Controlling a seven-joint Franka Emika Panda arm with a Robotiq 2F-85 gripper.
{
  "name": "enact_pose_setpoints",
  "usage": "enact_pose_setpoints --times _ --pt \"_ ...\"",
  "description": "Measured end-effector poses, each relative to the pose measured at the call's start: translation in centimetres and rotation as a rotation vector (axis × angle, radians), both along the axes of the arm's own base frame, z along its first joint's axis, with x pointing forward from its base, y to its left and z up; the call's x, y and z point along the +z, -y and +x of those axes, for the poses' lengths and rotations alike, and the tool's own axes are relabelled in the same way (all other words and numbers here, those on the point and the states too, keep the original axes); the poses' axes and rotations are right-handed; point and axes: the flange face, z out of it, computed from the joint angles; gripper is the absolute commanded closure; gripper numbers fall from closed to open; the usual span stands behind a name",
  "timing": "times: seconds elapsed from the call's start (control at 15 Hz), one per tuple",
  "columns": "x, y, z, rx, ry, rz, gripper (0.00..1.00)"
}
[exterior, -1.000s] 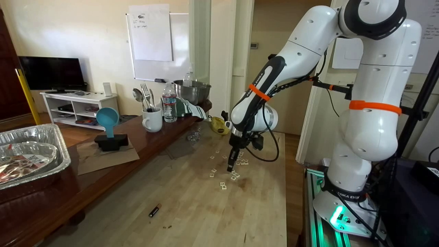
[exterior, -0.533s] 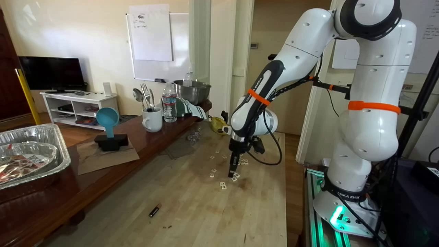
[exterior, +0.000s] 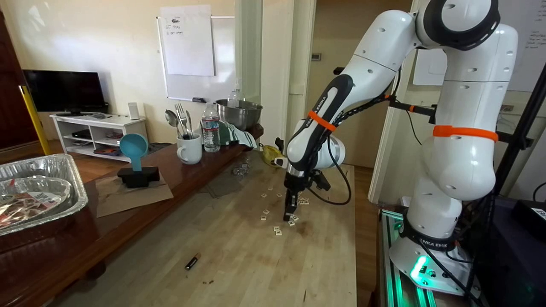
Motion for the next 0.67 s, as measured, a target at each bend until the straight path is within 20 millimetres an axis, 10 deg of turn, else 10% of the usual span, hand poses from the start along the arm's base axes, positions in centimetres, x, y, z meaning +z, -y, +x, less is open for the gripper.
enact_pose_setpoints --times 0.67 --pt "0.1 -1.3 0.2 0.154 0.022 -0.018 1.0"
